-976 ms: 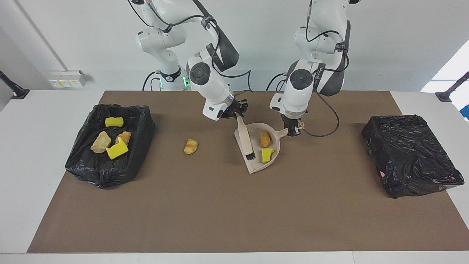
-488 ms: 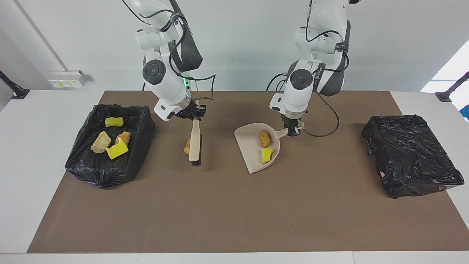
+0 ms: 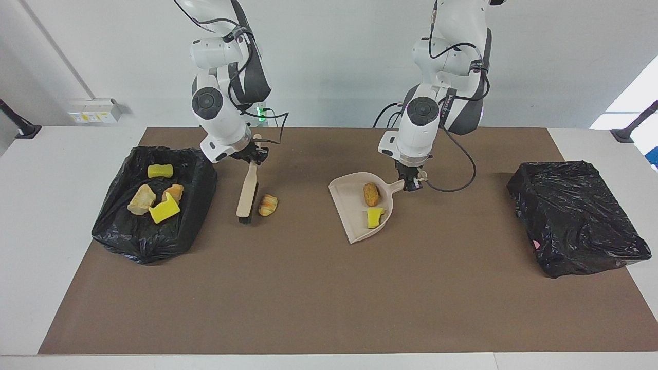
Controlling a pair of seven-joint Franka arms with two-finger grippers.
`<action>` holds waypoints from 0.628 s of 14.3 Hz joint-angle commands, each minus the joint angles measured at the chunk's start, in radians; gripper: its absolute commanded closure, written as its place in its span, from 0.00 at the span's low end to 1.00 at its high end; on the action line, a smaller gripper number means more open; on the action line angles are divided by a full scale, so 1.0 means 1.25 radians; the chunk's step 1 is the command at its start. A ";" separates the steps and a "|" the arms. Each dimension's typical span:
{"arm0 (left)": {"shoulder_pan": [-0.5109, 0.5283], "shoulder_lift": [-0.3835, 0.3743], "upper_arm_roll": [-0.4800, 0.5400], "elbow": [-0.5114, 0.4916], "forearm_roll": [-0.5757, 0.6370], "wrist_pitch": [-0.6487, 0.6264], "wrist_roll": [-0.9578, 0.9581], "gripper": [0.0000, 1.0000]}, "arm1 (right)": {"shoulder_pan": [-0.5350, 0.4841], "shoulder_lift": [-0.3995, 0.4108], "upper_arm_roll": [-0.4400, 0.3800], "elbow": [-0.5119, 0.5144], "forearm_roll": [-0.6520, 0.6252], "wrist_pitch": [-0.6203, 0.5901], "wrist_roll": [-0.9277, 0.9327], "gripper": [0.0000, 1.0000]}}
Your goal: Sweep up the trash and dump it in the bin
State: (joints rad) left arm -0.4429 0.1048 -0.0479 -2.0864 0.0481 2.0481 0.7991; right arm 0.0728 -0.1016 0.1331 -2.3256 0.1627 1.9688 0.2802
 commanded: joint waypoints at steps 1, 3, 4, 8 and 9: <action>-0.005 -0.025 0.005 -0.031 0.012 0.021 -0.011 1.00 | 0.012 -0.018 0.017 -0.070 -0.014 0.086 0.006 1.00; -0.005 -0.026 0.005 -0.031 0.012 0.019 -0.011 1.00 | 0.084 0.003 0.016 -0.061 -0.014 0.115 0.038 1.00; -0.005 -0.026 0.005 -0.031 0.012 0.021 -0.011 1.00 | 0.112 0.029 0.017 -0.033 -0.014 0.115 0.052 1.00; -0.005 -0.025 0.005 -0.031 0.012 0.021 -0.011 1.00 | 0.191 0.100 0.019 0.058 0.000 0.095 0.051 1.00; -0.005 -0.026 0.004 -0.031 0.012 0.019 -0.011 1.00 | 0.211 0.114 0.020 0.076 0.008 0.096 0.051 1.00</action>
State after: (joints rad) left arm -0.4426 0.1048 -0.0478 -2.0866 0.0481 2.0489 0.7989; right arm 0.3046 -0.0119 0.1569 -2.3010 0.1654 2.1011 0.3352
